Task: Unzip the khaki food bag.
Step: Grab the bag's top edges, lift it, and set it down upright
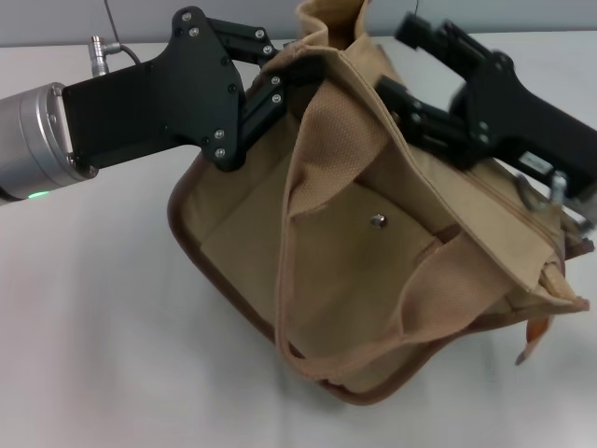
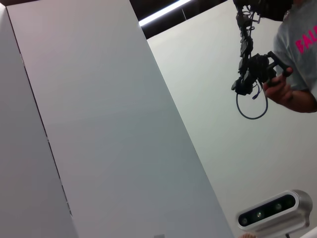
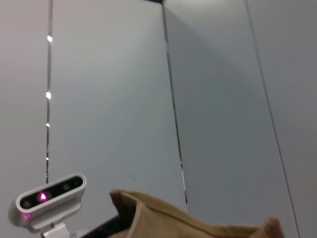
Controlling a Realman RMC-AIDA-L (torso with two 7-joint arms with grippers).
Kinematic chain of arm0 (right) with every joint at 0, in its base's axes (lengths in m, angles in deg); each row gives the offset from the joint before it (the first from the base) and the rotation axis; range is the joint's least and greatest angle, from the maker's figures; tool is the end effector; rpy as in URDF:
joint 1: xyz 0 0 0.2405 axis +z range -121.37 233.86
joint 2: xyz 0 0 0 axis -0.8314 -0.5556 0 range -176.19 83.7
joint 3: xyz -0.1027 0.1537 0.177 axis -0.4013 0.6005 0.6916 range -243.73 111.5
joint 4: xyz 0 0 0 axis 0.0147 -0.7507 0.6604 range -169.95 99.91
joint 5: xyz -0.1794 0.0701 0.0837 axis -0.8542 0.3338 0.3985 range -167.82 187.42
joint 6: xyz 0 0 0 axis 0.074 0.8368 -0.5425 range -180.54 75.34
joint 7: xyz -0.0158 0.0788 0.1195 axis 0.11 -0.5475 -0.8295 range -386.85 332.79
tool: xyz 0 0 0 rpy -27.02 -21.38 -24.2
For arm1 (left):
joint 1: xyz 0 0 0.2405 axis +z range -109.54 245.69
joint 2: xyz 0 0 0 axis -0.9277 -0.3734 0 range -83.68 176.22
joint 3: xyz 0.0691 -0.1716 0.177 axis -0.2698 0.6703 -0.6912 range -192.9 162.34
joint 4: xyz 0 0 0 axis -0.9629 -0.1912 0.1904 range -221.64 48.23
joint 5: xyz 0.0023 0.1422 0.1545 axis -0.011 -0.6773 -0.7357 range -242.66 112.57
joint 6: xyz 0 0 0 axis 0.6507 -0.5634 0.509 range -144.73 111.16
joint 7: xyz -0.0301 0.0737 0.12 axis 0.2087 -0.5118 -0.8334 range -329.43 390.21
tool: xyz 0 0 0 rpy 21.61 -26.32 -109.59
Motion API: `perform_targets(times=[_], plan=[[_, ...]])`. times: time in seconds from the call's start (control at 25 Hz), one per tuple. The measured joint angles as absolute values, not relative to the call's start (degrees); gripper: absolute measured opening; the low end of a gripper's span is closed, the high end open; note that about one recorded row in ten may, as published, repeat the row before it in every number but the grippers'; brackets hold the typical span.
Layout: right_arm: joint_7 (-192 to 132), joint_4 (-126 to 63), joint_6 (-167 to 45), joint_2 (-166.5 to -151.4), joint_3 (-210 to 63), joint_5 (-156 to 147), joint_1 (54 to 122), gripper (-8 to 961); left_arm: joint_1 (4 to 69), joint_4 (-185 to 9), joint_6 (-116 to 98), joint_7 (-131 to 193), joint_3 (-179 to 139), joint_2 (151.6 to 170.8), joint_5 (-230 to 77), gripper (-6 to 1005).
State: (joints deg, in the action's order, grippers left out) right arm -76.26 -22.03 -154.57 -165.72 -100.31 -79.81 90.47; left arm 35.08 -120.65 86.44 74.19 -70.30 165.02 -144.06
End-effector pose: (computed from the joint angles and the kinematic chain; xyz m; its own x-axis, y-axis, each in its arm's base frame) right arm 0.2135 0.3144 -0.0108 0.4608 0.0505 -0.8861 -0.3245 -0.9197 -0.2212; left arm -0.1708 0.3232 0.0159 0.5371 -0.4077 0.7385 -0.1164 -0.9029 -0.4139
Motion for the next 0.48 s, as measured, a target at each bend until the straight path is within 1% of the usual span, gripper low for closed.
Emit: perform_targets(times=[0.32, 0.48], plan=[[-83.5, -12.5, -154.4, -165.69, -108.6, -78.9, 82.5, 848, 35.1, -121.1, 86.7, 73.3, -70.9, 165.07, -144.1, 66], [-82.3, -14.1, -156.0, -165.89, -108.8, -70.7, 81.1, 848, 35.0, -121.9, 86.8, 72.7, -73.4, 165.0, -144.0, 69]])
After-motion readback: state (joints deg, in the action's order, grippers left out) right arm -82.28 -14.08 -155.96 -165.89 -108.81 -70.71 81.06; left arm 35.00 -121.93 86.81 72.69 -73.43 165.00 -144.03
